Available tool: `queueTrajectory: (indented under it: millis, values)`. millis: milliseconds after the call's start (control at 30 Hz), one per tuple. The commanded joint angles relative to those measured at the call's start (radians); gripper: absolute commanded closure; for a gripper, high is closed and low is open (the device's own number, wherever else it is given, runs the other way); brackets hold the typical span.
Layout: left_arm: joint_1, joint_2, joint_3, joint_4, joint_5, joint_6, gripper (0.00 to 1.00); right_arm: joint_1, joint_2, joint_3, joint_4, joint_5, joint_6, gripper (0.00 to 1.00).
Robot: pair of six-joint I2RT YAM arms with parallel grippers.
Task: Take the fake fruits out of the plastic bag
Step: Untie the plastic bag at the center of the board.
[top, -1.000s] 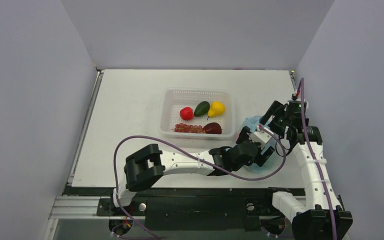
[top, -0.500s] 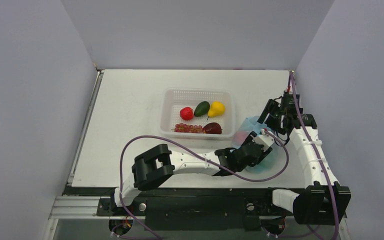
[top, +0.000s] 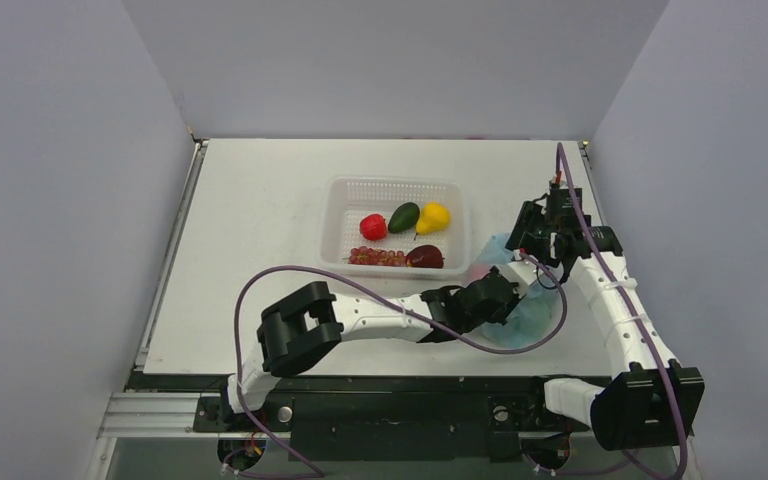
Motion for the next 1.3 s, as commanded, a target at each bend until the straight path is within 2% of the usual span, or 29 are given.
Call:
queueTrajectory:
  millis: [0,467,500,633,700,733,800,1267]
  values:
    - [0.017,-0.082,-0.023,0.02,0.04,-0.039,0.99,0.042,0.003,-0.008,0.018,0.05,-0.027,0.45]
    - [0.037,-0.11,-0.065,0.037,0.082,-0.061,1.0,0.086,-0.013,-0.07,0.031,0.132,-0.014,0.49]
    - [0.037,-0.11,-0.066,0.038,0.087,-0.061,1.0,0.086,-0.007,-0.067,0.036,0.135,-0.013,0.52]
    - [0.037,-0.11,-0.07,0.036,0.094,-0.064,1.0,0.086,0.007,-0.049,0.043,0.147,-0.01,0.73]
    - [0.037,-0.112,-0.074,0.036,0.099,-0.068,1.0,0.085,0.01,-0.039,0.047,0.155,-0.001,0.85]
    - [0.037,-0.113,-0.076,0.034,0.1,-0.068,1.0,0.085,0.01,-0.035,0.049,0.163,0.009,0.94]
    - [0.037,-0.115,-0.077,0.026,0.109,-0.068,1.0,0.083,0.01,-0.024,0.051,0.178,0.027,1.0]
    - [0.027,-0.188,-0.195,0.013,0.177,-0.091,1.0,0.002,0.023,0.081,0.091,0.235,0.1,1.0]
